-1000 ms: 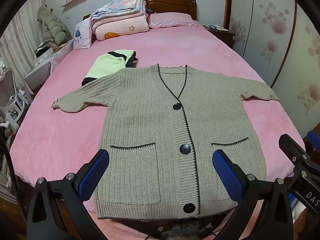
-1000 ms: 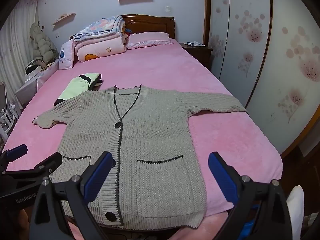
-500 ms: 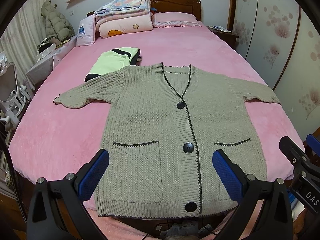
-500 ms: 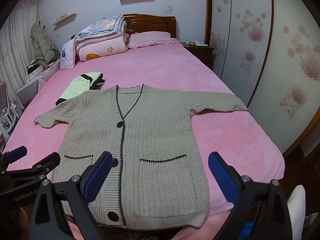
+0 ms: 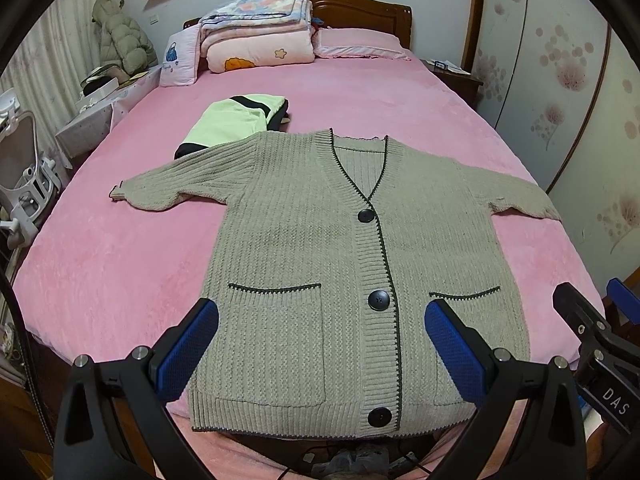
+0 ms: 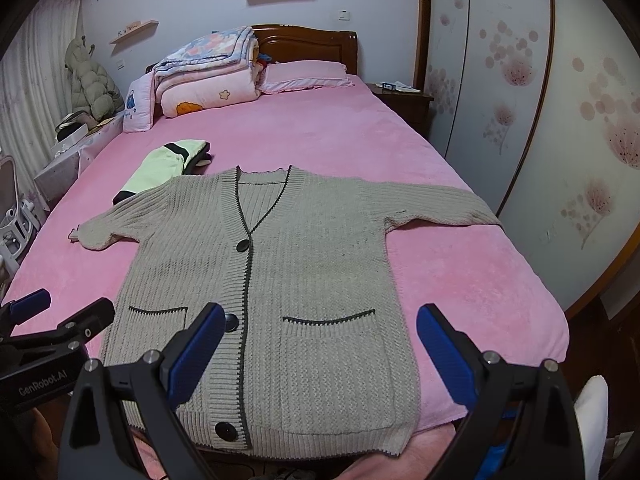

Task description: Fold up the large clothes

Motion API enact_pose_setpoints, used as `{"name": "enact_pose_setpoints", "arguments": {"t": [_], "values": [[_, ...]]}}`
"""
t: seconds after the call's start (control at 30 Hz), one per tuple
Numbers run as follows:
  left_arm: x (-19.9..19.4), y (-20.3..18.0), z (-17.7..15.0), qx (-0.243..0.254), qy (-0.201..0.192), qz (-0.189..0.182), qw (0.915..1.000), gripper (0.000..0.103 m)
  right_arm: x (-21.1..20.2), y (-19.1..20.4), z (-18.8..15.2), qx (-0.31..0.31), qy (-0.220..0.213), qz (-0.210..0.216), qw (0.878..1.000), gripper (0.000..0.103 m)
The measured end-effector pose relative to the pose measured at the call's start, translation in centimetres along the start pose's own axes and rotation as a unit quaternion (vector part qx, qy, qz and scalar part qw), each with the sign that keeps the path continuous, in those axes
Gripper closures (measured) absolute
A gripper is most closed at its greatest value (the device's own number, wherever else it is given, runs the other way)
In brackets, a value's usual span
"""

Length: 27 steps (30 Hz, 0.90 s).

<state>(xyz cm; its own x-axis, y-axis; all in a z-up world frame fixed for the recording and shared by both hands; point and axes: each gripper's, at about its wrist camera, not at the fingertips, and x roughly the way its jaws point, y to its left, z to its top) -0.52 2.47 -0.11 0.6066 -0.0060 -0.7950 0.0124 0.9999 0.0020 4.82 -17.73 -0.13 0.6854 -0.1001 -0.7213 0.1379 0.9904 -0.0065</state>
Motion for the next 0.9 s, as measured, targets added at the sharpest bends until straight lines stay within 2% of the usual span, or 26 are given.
{"name": "enact_pose_setpoints", "arguments": {"t": [0.9], "values": [[-0.42,-0.55,-0.62,0.006,-0.004,0.000,1.0000,0.001,-0.25,-0.31,0.02,-0.004,0.000,0.013,1.000,0.006]]}}
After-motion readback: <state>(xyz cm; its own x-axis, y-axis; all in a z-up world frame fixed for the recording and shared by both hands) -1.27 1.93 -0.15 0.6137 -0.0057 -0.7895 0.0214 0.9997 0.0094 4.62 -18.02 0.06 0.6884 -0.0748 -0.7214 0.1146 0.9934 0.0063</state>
